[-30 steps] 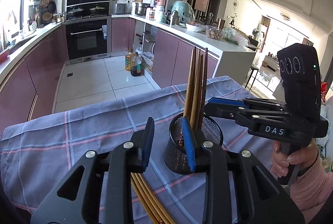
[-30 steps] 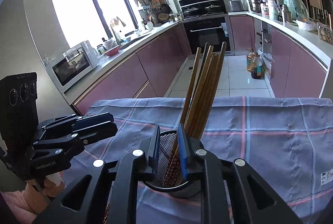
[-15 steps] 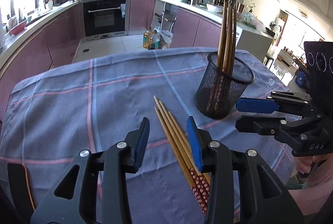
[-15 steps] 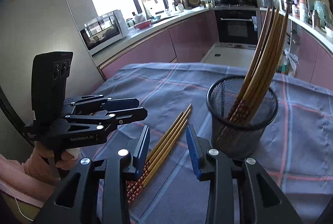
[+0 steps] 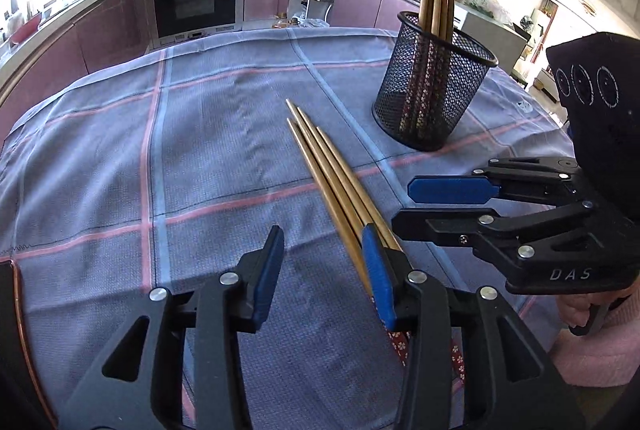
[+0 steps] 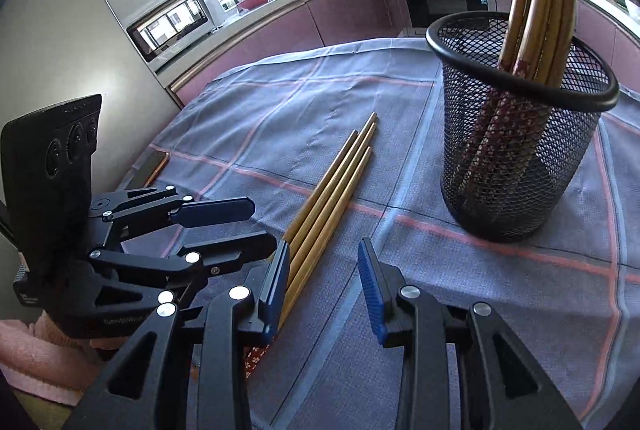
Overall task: Organize utensils
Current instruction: 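Move both grippers back over the remaining chopsticks on the cloth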
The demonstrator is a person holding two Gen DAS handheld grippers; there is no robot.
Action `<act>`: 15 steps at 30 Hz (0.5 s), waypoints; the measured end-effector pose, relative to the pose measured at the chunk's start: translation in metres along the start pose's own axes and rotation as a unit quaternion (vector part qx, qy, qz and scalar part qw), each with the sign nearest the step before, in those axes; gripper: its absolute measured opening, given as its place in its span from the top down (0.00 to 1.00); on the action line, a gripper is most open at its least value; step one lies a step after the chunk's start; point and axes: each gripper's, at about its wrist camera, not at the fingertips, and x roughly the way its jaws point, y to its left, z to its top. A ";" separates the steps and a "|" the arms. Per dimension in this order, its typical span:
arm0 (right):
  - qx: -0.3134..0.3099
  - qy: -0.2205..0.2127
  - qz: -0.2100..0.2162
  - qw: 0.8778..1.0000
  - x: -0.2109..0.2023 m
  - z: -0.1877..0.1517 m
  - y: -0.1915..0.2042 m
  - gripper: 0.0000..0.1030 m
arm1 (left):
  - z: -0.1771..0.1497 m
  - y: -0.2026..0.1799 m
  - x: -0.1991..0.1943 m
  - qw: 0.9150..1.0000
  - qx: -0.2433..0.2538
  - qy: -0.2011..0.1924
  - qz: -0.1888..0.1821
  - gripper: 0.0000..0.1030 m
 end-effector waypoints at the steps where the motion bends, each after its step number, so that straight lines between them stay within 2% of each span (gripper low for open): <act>1: 0.000 0.001 -0.001 1.000 0.002 0.000 0.001 0.67 | -0.001 0.000 0.001 1.000 0.002 0.002 -0.001 0.61; 12: 0.004 0.010 -0.008 1.000 0.012 0.002 0.004 0.67 | -0.005 0.002 0.003 1.000 0.002 0.003 0.002 0.59; 15: 0.002 0.011 -0.013 1.000 0.014 0.003 0.005 0.68 | -0.005 0.003 0.002 1.000 0.002 0.002 0.006 0.67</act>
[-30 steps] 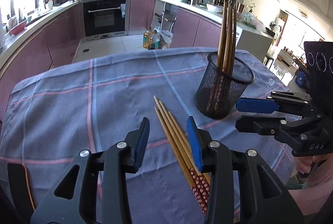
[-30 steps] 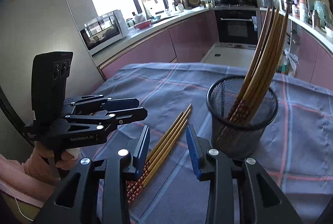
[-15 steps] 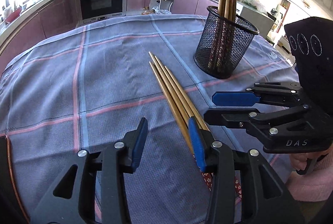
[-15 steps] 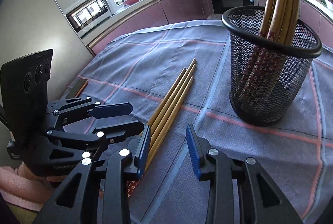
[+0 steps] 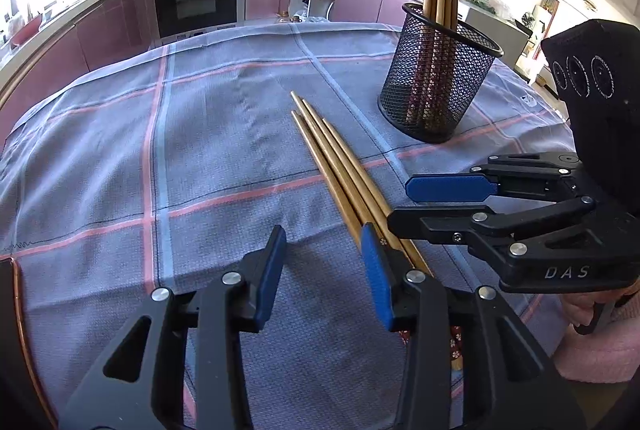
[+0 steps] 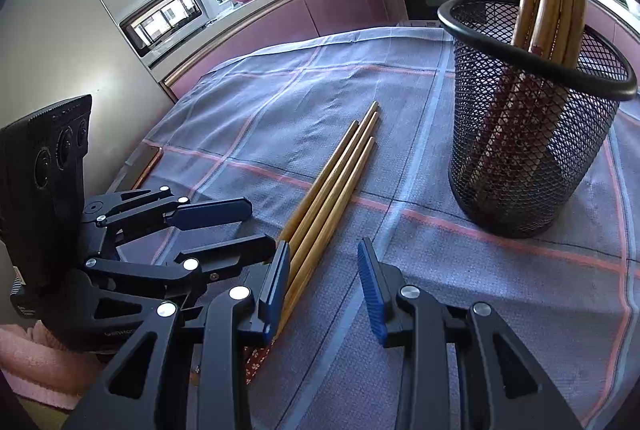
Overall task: Organize utensils
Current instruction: 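Move both grippers back over the remaining chopsticks on the cloth, then close the left gripper on one chopstick while the right gripper grasps another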
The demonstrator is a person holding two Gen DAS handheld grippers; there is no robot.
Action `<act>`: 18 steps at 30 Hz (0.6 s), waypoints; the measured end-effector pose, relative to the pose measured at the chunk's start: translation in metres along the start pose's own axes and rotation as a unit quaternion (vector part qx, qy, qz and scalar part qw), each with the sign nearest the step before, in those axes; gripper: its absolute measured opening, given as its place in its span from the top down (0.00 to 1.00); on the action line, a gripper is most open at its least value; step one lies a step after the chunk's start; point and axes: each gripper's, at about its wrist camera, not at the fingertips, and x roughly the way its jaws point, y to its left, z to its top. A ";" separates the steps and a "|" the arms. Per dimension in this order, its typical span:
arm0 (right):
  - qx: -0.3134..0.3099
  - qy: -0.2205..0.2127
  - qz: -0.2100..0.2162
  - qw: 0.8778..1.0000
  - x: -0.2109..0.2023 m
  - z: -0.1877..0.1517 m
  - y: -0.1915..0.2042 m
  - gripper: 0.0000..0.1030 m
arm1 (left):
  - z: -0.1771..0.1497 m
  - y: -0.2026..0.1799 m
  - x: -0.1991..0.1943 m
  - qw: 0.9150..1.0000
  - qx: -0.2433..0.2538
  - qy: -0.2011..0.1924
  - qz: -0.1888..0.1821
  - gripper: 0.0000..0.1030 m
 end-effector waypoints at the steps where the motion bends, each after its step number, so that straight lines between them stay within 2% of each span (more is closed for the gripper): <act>1: -0.002 0.000 -0.002 1.000 0.001 0.000 0.001 0.68 | -0.001 0.000 0.000 1.000 0.001 0.001 0.002 0.69; 4: -0.011 0.001 -0.014 1.000 0.001 0.000 0.002 0.69 | -0.001 0.002 0.000 1.000 0.000 0.003 0.003 0.69; 6: -0.018 0.002 -0.021 1.000 0.002 0.000 0.004 0.70 | 0.000 0.002 -0.002 1.000 -0.005 -0.001 -0.007 0.64; 8: -0.022 0.004 -0.029 0.999 0.002 0.000 0.005 0.74 | 0.001 0.002 -0.003 1.000 -0.008 -0.004 -0.015 0.63; 18: -0.034 0.019 -0.056 0.998 -0.001 -0.002 -0.001 0.82 | 0.006 -0.005 0.007 1.000 0.012 0.003 0.001 0.63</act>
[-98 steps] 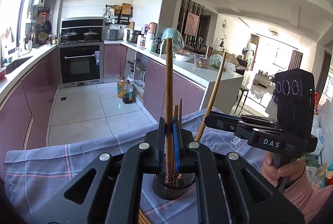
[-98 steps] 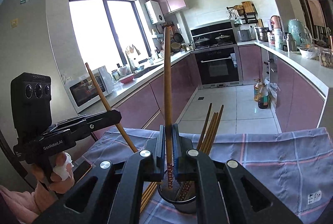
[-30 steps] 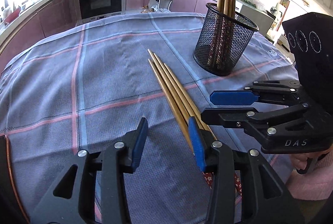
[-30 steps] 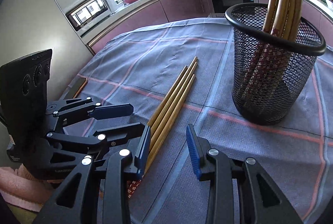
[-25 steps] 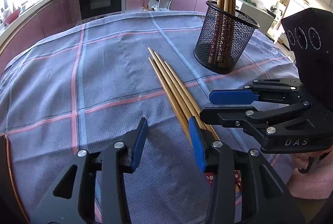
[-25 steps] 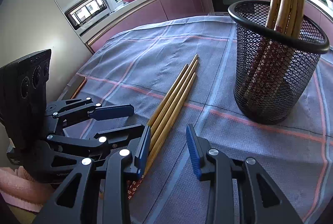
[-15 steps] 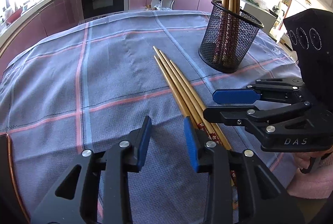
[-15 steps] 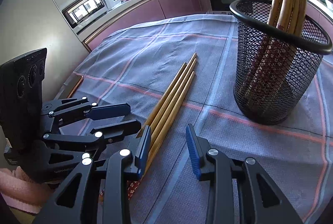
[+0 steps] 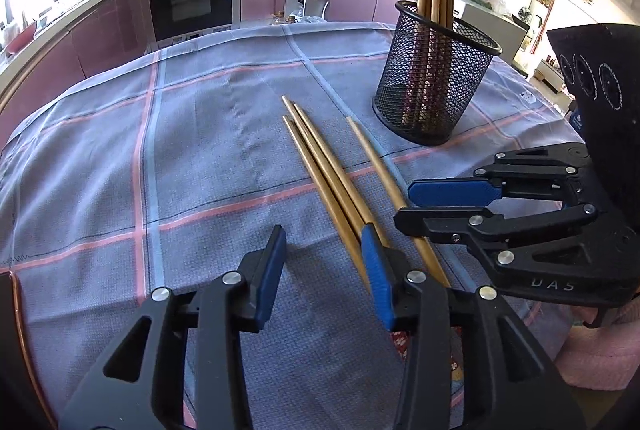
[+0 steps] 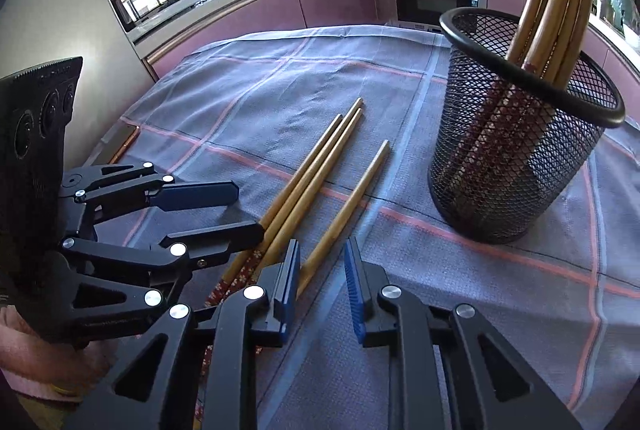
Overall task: Organize utensils
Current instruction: 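Close the left gripper on one chopstick while the right gripper grasps another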
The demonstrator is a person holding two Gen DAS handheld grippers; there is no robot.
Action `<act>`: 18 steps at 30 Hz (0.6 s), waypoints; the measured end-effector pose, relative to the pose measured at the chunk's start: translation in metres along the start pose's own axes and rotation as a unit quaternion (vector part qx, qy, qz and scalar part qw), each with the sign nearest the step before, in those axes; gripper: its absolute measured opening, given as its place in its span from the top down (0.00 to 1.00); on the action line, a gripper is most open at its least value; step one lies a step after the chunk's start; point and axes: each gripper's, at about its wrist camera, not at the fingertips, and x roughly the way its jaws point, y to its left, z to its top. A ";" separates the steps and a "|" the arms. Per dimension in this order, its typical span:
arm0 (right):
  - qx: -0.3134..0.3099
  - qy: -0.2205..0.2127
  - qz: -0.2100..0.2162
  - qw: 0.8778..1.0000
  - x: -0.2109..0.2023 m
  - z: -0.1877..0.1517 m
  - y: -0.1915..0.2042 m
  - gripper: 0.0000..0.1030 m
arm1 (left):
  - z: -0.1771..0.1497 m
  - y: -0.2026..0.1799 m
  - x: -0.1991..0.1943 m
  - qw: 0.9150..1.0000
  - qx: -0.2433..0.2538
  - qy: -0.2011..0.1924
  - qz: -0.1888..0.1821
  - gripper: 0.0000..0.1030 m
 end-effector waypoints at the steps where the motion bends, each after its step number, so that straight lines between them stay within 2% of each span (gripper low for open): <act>1: 0.001 0.000 -0.001 1.000 0.000 0.000 -0.001 0.83 | 0.001 0.000 0.001 1.000 0.000 0.000 0.000 0.65; 3: 0.005 0.000 -0.002 1.000 0.001 0.001 -0.003 0.84 | 0.002 0.001 0.003 1.000 -0.002 0.004 -0.001 0.71; 10: 0.015 -0.008 -0.005 1.000 0.005 0.004 -0.003 0.84 | 0.007 0.004 0.009 1.000 -0.007 0.006 0.005 0.76; 12: 0.014 -0.010 -0.007 1.000 0.005 0.005 -0.001 0.84 | 0.009 0.005 0.010 1.000 -0.013 0.006 0.008 0.82; 14: 0.017 -0.012 -0.007 1.000 0.006 0.007 -0.001 0.87 | 0.010 0.006 0.012 1.000 -0.022 0.007 0.011 0.88; 18: 0.025 -0.011 0.002 1.000 0.004 0.006 -0.006 0.92 | 0.010 0.009 0.011 0.999 -0.040 0.005 0.015 0.92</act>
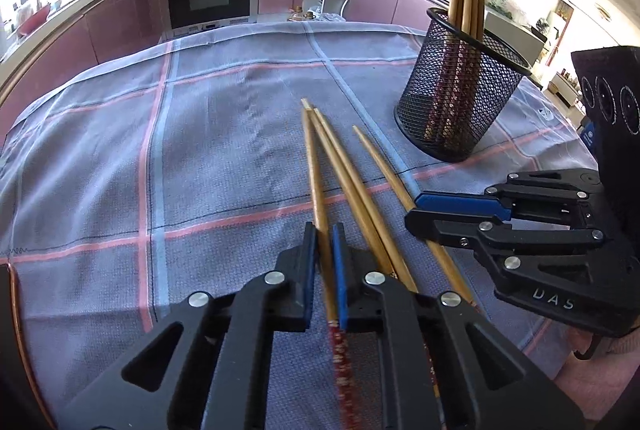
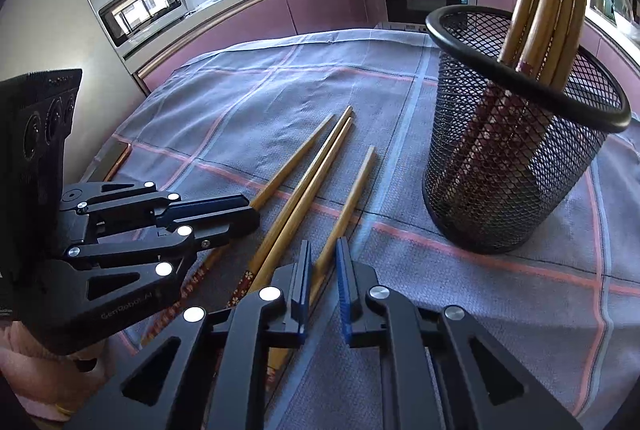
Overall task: Organize utensils
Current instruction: 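Close the left gripper on one chopstick while the right gripper grasps another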
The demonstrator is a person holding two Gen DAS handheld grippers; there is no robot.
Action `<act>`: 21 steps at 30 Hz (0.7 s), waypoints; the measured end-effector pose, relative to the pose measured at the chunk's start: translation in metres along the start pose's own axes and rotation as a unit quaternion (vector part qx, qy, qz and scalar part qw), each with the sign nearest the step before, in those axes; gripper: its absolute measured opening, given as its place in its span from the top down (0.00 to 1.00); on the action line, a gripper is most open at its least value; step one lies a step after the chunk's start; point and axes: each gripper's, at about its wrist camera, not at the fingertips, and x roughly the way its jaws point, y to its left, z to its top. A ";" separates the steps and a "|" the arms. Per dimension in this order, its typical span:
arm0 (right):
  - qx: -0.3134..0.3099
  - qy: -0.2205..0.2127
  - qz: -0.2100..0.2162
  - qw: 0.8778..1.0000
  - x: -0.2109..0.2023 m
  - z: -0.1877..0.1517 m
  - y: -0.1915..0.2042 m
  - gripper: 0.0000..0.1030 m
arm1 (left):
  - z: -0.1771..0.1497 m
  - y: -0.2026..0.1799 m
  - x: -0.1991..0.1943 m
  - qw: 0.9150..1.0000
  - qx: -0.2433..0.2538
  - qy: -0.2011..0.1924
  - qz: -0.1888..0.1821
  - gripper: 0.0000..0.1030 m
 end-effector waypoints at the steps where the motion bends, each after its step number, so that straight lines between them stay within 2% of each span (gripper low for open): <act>1: 0.001 0.000 0.000 1.000 -0.001 0.000 -0.001 0.93 | -0.001 0.001 -0.002 1.000 -0.005 -0.001 0.001 0.92; 7: 0.011 -0.011 0.015 1.000 -0.011 -0.002 -0.008 0.95 | -0.009 0.002 -0.016 1.000 -0.005 -0.016 -0.012 0.92; 11: -0.005 -0.013 0.026 1.000 -0.013 -0.003 -0.003 0.95 | -0.015 -0.003 -0.015 1.000 0.004 -0.002 -0.019 0.92; 13: -0.008 -0.010 0.011 1.000 -0.011 -0.004 -0.003 0.95 | -0.017 -0.003 -0.013 1.000 0.006 0.003 -0.016 0.92; 15: -0.007 -0.011 -0.005 1.000 -0.011 -0.003 -0.004 0.90 | -0.018 -0.004 -0.013 1.000 0.010 0.005 -0.018 0.92; 16: -0.010 -0.007 -0.006 1.000 -0.010 -0.003 -0.003 0.85 | -0.018 -0.005 -0.013 1.000 0.014 0.008 -0.022 0.92; 17: -0.016 -0.002 -0.013 1.000 -0.008 -0.004 -0.002 0.82 | -0.018 -0.006 -0.013 1.000 0.016 0.008 -0.022 0.89; 19: -0.028 -0.004 -0.028 0.999 -0.006 -0.006 0.002 0.82 | -0.018 -0.008 -0.011 0.999 0.024 0.010 -0.020 0.87; 21: -0.035 -0.005 -0.036 0.999 -0.006 -0.006 0.004 0.86 | -0.018 -0.010 -0.010 0.999 0.029 0.009 -0.018 0.87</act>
